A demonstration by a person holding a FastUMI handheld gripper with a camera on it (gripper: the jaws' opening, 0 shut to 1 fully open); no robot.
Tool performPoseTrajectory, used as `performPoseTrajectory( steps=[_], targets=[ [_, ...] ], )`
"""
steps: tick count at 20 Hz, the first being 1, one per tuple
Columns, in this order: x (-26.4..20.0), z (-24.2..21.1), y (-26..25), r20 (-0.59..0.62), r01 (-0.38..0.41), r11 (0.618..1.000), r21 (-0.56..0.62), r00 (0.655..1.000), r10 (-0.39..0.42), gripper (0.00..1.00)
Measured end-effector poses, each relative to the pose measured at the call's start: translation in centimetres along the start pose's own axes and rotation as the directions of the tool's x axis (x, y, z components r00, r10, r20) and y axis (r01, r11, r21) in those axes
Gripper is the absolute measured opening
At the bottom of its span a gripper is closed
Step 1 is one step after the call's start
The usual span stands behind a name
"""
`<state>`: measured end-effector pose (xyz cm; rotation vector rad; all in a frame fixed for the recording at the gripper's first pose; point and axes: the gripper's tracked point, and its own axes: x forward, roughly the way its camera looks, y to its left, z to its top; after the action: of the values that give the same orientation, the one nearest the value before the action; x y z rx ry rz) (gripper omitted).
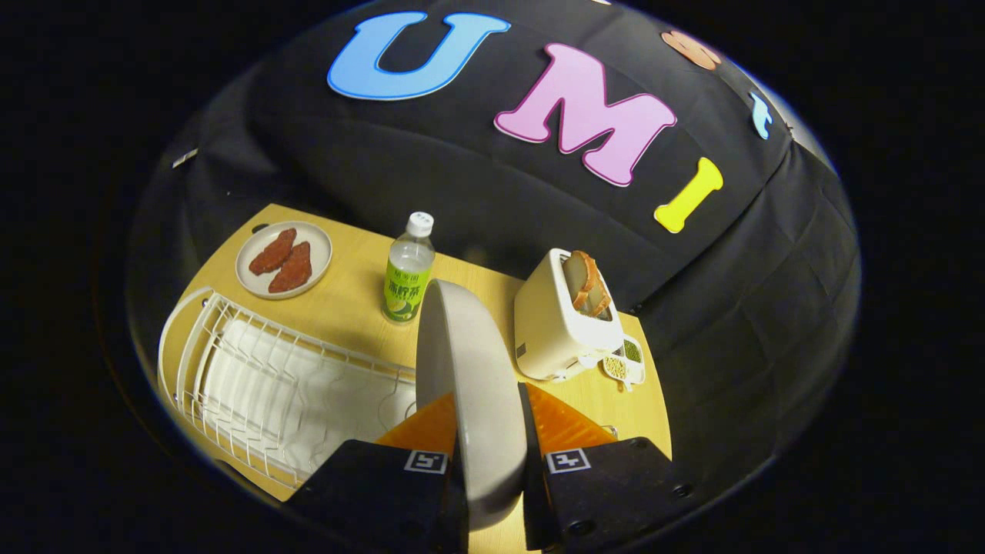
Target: Take the plate from the dish rack, then take the spoon from the basket and place it into the plate.
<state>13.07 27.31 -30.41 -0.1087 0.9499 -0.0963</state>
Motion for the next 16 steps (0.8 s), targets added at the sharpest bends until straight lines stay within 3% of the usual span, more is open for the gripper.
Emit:
performPoseTrajectory(
  steps=[4,10,16],
  targets=[
    [-2.1,1.9,-2.5,0.090,-0.079,0.989,0.128,0.994,0.068,0.32],
    [-6.9,4.4,-9.5,0.264,-0.164,0.947,0.276,0.960,0.089,0.31],
    [-11.4,0.9,-17.3,0.345,-0.255,0.928,0.271,0.926,0.153,0.31]
  ],
)
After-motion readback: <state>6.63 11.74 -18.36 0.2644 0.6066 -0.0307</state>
